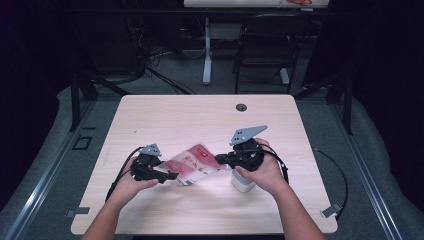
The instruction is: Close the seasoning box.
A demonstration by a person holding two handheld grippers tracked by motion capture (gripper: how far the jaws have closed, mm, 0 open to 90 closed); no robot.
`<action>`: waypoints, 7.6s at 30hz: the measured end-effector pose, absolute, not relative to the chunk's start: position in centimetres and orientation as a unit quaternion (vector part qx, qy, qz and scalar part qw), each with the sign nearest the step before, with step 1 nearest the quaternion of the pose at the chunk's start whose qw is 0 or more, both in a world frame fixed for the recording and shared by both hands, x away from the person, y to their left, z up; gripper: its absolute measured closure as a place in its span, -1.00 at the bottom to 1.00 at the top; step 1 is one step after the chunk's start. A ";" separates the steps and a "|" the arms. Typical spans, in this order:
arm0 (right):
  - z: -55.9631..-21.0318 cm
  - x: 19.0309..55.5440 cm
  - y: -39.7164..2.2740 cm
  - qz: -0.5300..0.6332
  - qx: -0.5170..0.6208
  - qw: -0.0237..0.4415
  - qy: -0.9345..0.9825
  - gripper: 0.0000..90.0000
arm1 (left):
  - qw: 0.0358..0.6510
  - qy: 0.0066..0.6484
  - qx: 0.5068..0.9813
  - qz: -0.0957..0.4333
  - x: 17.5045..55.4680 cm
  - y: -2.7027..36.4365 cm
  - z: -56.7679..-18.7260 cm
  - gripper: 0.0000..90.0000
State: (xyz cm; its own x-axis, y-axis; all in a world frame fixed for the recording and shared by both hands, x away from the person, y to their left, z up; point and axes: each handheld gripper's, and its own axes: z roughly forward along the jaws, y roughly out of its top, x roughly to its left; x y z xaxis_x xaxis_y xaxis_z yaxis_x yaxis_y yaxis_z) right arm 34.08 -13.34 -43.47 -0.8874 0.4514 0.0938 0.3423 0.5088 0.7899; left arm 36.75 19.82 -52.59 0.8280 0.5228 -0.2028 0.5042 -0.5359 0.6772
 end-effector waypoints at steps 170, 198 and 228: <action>-38.4 30.8 -20.5 0.503 0.340 0.212 0.766 0.54 | 0.476 0.369 0.791 0.107 35.8 28.5 -46.7 0.14; -39.5 35.1 -25.6 0.452 0.407 0.239 0.756 0.84 | 0.461 0.371 0.799 0.108 35.9 28.4 -46.9 0.10; -45.5 37.2 -27.3 0.438 0.455 0.195 0.750 1.00 | 0.459 0.371 0.800 0.106 36.0 28.6 -47.1 0.09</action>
